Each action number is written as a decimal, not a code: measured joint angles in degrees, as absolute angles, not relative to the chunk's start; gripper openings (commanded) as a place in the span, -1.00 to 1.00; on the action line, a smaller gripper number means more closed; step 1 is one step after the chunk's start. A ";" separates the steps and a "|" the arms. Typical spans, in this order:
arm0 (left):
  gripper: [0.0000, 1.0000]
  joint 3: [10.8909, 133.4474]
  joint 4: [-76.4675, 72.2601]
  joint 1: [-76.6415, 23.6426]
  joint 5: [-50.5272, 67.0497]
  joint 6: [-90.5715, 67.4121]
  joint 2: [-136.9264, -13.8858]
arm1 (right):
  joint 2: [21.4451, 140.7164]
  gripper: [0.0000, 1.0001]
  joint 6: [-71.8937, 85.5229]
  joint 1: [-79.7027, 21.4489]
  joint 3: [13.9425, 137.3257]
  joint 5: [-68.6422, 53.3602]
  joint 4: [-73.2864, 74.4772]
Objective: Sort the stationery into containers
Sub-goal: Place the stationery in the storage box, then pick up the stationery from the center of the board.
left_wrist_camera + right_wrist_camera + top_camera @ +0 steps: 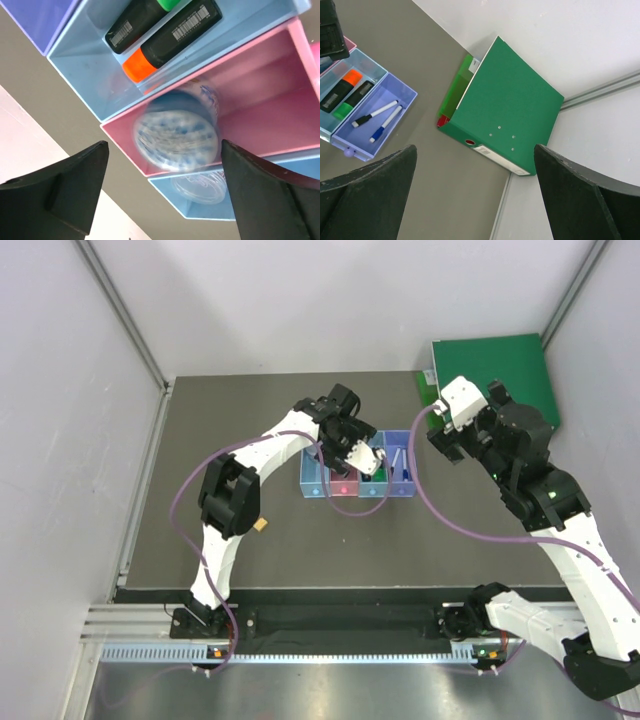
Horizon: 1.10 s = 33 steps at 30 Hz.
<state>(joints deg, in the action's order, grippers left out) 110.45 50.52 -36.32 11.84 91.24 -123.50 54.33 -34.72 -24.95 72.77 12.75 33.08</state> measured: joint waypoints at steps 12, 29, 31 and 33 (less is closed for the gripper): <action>0.98 111.28 48.80 -36.32 12.84 85.12 -123.48 | 53.63 0.99 -34.24 -24.49 72.79 12.56 33.19; 0.97 86.43 52.01 -26.81 13.54 72.20 -88.77 | 52.14 0.99 -33.74 -24.08 72.99 11.27 34.24; 0.96 75.35 52.51 -26.46 13.17 70.91 -82.63 | 52.16 0.99 -33.61 -24.08 73.32 10.85 34.35; 0.91 65.84 52.75 -26.76 13.26 69.43 -78.61 | 52.16 0.99 -33.34 -24.08 73.89 10.48 34.54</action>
